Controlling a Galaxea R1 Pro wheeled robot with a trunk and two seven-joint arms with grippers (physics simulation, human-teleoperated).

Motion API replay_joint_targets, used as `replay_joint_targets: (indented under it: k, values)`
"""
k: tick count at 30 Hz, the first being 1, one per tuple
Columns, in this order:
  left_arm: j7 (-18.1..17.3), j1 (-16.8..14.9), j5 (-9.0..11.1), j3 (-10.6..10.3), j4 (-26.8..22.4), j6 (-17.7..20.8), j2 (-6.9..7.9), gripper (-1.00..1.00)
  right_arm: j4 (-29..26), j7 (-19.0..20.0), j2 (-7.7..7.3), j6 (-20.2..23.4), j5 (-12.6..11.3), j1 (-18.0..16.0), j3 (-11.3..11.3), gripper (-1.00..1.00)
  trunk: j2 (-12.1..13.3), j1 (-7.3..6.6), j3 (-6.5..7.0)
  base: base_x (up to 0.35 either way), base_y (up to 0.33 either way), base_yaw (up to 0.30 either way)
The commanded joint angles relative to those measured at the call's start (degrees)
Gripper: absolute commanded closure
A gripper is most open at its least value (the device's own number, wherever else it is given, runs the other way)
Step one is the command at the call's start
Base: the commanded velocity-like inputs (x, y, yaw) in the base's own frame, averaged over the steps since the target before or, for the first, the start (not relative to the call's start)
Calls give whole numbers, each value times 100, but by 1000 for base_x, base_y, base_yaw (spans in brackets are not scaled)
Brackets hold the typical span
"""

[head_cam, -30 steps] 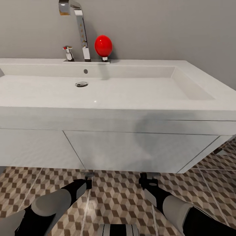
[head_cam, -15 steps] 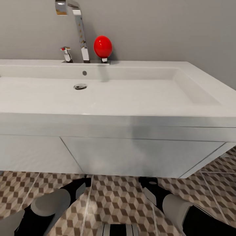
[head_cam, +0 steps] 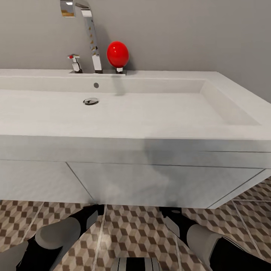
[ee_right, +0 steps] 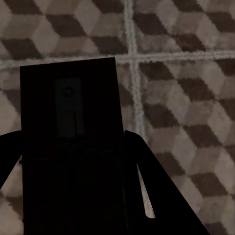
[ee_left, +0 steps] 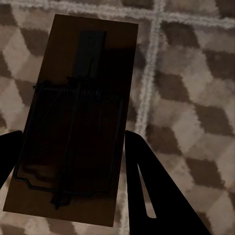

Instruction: Take the four mousetraps from the cabinet in the bathroom and place them on the bathroom floor. Make sure all four end up on the same floor surface, and ensure that at least two of them are either under or directly next to the same bathroom sink.

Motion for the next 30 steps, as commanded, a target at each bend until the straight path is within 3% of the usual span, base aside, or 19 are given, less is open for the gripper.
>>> replay_joint_targets:
  k: [1, 12, 23, 30]
  values:
    - [25, -22, 36, -29, 14, 28, -1, 100, -1, -1, -2, -41, -86, -64, -16, 100, -2, -2, -2, 0, 0, 0]
    - [25, -22, 36, -35, 13, 28, -1, 100, -1, -8, -13, -52, -89, -64, -42, 100, -2, -2, -2, 0, 0, 0]
    - [25, -22, 36, -263, 14, 28, -1, 100, -10, -2, -5, -68, -89, -64, -43, 100, -2, -2, -2, 0, 0, 0]
    - [25, -22, 36, -270, 15, 28, 6, 100, -17, 5, -4, -83, -83, -51, -41, 100, -2, -2, -7, 0, 0, 0]
